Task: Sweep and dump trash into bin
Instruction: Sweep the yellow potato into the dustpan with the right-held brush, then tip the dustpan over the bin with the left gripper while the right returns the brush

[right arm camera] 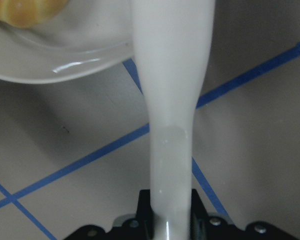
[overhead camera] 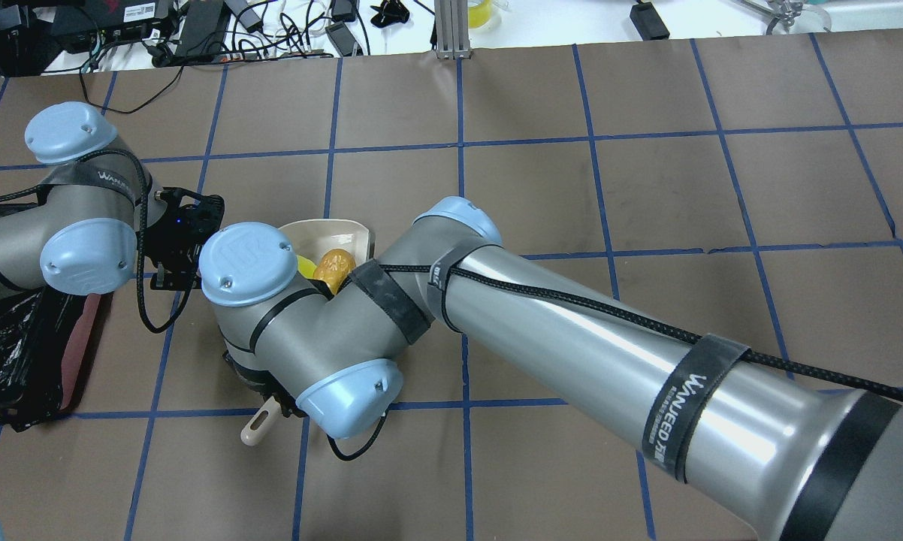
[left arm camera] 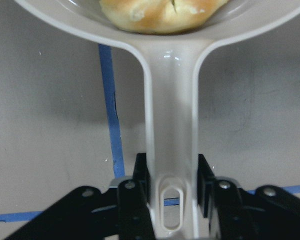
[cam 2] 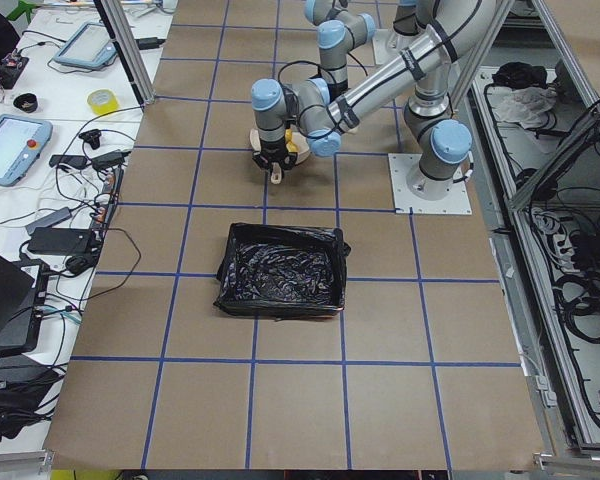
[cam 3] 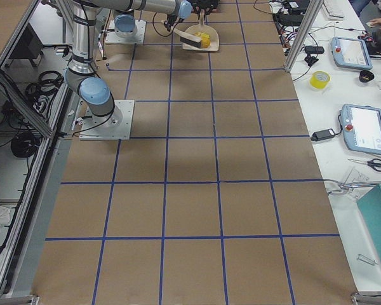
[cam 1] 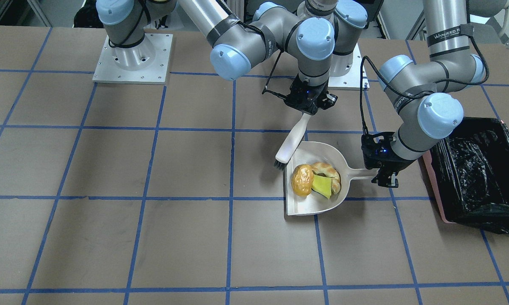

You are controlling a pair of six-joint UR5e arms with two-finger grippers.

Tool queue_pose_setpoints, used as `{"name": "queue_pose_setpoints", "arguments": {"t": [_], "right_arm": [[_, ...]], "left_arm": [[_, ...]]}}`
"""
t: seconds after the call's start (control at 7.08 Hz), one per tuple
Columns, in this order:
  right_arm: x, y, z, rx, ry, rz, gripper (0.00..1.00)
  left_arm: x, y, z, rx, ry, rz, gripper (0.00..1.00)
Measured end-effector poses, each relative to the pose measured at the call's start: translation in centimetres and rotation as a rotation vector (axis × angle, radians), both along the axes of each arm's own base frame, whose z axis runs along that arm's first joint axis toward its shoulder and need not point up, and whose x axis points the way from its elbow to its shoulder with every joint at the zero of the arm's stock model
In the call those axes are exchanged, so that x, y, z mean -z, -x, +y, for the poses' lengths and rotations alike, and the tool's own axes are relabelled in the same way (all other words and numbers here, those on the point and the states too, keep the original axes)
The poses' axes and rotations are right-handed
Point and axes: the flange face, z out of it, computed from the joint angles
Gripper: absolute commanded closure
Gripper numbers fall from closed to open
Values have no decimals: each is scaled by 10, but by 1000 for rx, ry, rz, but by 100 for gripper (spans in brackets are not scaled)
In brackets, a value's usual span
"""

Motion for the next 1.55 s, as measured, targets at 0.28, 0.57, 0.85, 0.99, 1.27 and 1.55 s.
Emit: {"name": "queue_pose_setpoints", "arguments": {"t": [0.28,0.57,0.85,0.99,1.27,1.55], "right_arm": [[0,10,12,-1,-14,104,100],[-14,59,-9,-103,-4,275,100],[-37,123,-60,-155,-17,298,100],[-44,161,-92,-191,-26,283,100],[-66,258,-159,-312,-2,201,100],[-79,410,-225,-404,40,119,100]], "left_arm": [[-1,-1,-2,-13,14,42,100],[-4,-21,-5,-61,51,138,100],[-19,-68,-12,-168,97,278,100],[-33,-96,-16,-239,106,371,100],[-73,-146,-24,-324,121,476,100],[-105,-203,-16,-326,143,472,100]]}}
